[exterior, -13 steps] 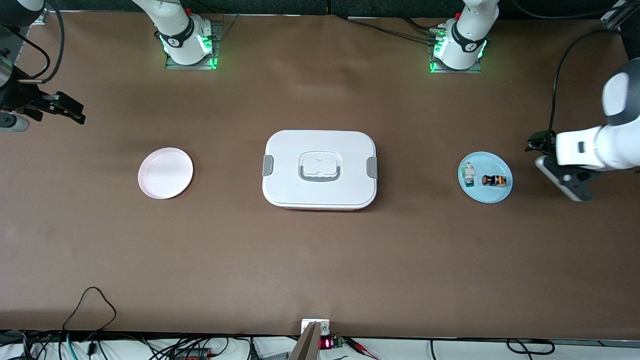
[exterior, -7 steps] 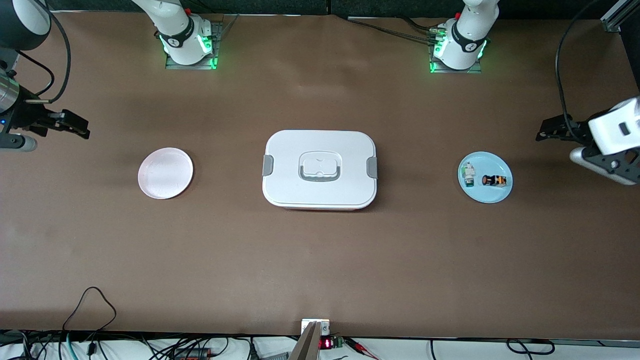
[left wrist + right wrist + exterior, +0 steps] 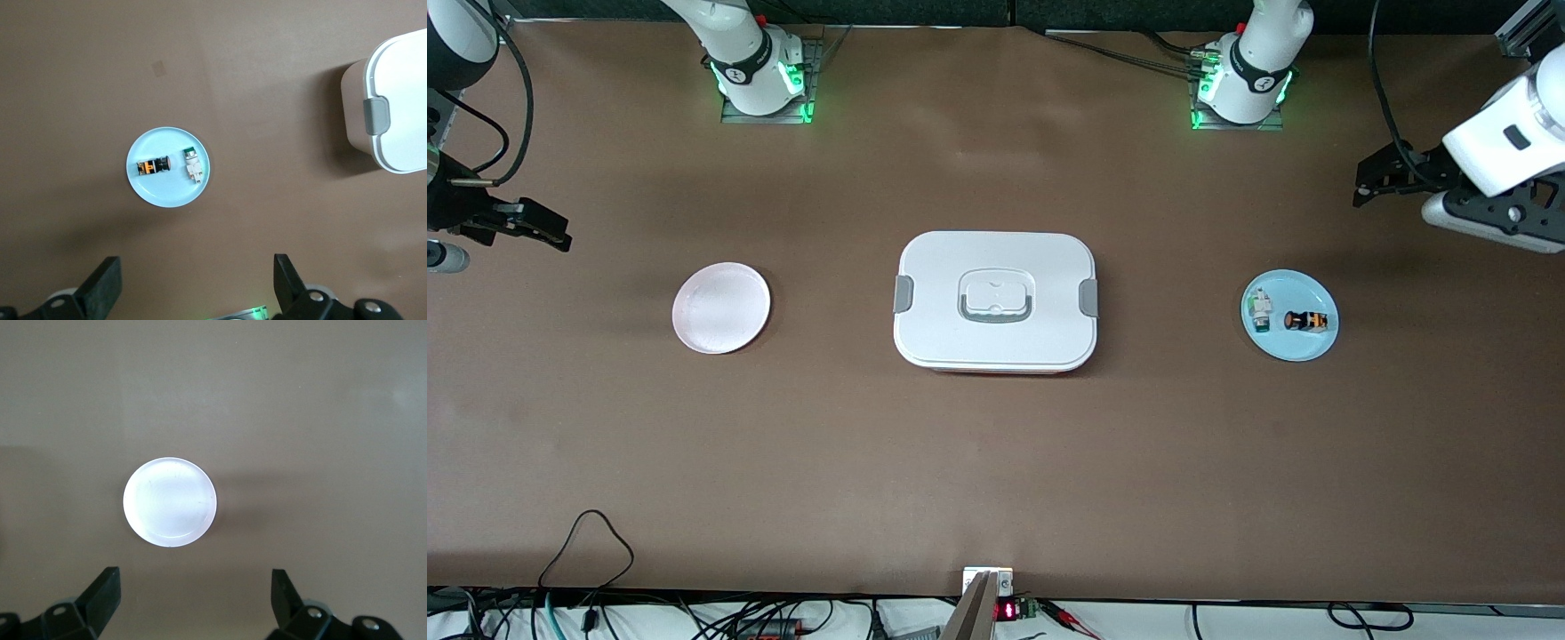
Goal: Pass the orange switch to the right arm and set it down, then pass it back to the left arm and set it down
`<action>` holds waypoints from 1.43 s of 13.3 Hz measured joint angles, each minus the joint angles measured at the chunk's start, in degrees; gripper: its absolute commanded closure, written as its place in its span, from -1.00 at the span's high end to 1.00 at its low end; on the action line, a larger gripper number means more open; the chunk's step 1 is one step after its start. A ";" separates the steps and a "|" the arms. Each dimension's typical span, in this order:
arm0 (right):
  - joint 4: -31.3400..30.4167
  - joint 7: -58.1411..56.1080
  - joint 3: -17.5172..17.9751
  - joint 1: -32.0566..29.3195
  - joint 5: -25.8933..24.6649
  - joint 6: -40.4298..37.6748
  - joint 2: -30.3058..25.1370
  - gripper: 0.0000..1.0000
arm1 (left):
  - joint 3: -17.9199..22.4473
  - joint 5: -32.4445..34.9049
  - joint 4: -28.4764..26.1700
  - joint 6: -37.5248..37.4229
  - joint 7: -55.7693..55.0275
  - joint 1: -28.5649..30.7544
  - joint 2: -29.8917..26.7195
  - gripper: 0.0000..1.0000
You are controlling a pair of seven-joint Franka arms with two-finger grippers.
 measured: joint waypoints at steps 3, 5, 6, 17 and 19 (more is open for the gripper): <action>0.04 0.00 -0.14 -0.55 0.00 0.00 0.03 1.00 | 7.11 -0.02 -1.87 0.21 0.15 -5.50 -1.42 1.00; 0.88 -0.02 0.29 -2.09 0.07 -0.19 0.37 1.00 | 7.25 1.57 -2.90 0.81 0.15 -6.76 -2.44 1.00; 2.05 -0.10 1.00 -3.31 0.20 -0.98 1.06 1.00 | 6.79 2.12 -3.21 1.05 0.12 -6.81 -2.71 1.00; 6.58 -0.13 -0.33 -0.15 0.38 -3.92 4.83 1.00 | 2.84 2.35 -2.08 2.70 -3.82 -3.70 -1.13 1.00; 6.59 -0.14 -0.54 -0.17 0.38 -3.94 4.83 1.00 | 2.82 2.35 -1.30 2.74 -4.51 -3.73 -0.12 1.00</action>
